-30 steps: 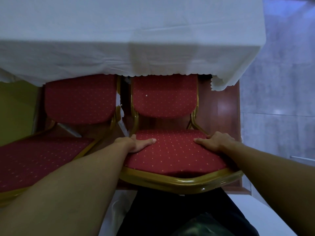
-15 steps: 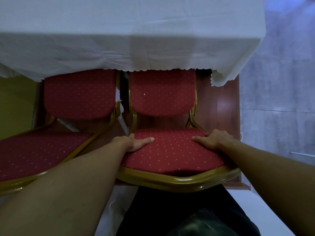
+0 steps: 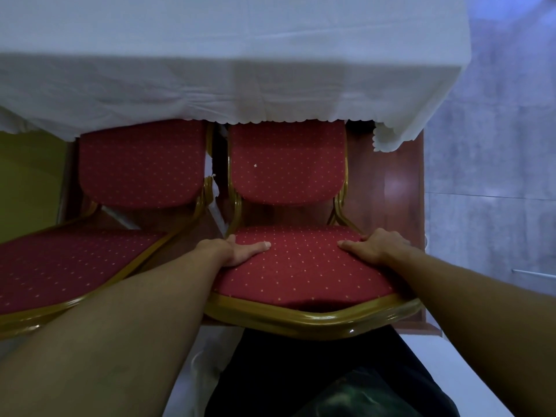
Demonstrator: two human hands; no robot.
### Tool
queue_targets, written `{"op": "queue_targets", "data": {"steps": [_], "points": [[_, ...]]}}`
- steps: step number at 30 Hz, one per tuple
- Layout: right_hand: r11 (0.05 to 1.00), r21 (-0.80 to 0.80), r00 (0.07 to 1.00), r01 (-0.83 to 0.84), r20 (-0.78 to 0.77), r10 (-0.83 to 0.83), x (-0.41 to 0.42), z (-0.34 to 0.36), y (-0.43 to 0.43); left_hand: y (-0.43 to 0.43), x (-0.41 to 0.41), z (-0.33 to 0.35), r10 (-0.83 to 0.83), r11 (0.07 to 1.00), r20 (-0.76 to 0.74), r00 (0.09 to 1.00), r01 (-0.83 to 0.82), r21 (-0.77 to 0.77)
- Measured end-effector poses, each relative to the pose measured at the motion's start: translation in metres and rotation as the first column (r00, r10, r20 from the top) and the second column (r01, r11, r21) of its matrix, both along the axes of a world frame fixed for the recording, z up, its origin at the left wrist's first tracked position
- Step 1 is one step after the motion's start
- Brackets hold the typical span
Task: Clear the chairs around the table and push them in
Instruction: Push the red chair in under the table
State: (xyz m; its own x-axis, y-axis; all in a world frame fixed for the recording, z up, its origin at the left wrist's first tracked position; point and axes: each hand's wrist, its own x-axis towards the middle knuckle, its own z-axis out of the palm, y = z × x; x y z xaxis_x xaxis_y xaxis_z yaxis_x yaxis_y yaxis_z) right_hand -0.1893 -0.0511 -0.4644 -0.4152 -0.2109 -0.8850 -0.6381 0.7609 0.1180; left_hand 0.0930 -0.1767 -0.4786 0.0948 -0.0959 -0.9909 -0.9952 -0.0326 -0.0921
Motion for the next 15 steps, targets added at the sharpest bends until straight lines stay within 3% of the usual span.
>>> {"op": "queue_targets", "data": {"steps": [15], "points": [[1.000, -0.028, 0.999, 0.013, -0.030, -0.014, 0.0036, 0.0003, 0.0002, -0.0002, -0.0011, 0.0005, -0.041, 0.999, -0.011, 0.999, 0.041, -0.030]]}}
